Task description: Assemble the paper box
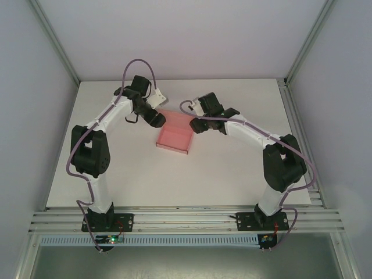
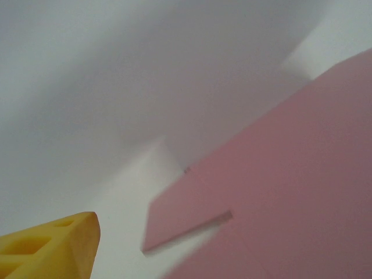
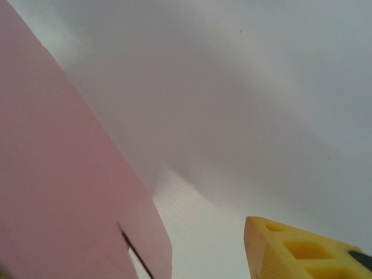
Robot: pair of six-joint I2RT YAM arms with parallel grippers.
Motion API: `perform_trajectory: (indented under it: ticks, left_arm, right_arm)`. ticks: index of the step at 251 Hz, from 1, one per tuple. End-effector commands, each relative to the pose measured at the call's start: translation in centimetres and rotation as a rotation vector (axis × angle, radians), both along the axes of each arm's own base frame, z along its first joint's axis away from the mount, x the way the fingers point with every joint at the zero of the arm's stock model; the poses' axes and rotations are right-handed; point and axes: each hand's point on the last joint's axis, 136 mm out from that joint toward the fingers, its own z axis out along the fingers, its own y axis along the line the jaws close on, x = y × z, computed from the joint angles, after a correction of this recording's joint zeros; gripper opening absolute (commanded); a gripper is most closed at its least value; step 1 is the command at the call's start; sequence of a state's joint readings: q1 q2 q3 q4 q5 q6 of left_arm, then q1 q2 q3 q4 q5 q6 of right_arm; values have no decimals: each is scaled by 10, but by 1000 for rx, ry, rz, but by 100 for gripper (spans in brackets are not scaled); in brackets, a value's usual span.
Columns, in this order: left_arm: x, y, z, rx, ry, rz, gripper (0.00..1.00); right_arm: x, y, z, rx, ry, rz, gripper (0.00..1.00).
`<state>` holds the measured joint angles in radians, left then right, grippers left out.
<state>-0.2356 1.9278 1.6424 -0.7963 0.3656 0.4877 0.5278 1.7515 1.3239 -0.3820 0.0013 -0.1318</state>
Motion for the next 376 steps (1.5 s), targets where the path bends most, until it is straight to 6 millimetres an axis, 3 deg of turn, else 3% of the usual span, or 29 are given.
perform_trajectory:
  ticks: [1,56,79,90,134,174,215,260,303,341,376]
  left_arm:
    - [-18,2,-1,23,32,-34,77]
    - [-19,-6,3,-1,50,-54,69]
    - [-19,-9,0,-2,62,-63,55]
    - [-19,-9,-1,1,68,-58,44]
    - [-21,-13,2,-7,74,-42,16]
    - [-5,-19,11,-42,32,45,2]
    - [9,-40,24,-120,38,93,0]
    - [19,-52,30,-167,27,128,0]
    - [28,-48,15,-140,47,232,0]
    - [19,-49,-4,-131,80,252,0]
    - [14,-48,-10,-107,84,250,0]
  right_arm:
    - [3,9,1,1,16,38,53]
    - [2,7,-5,-25,52,35,45]
    - [1,6,-7,-28,54,26,42]
    - [3,4,-7,-37,50,15,36]
    - [2,0,-4,-57,57,-4,17]
    - [6,7,7,-40,13,-37,6]
    - [18,21,22,16,-53,-63,4]
    - [32,25,23,75,-80,-134,1]
    - [45,23,20,172,-73,-305,1]
    - [55,33,19,347,-48,-430,1]
    - [62,42,22,424,-37,-519,1]
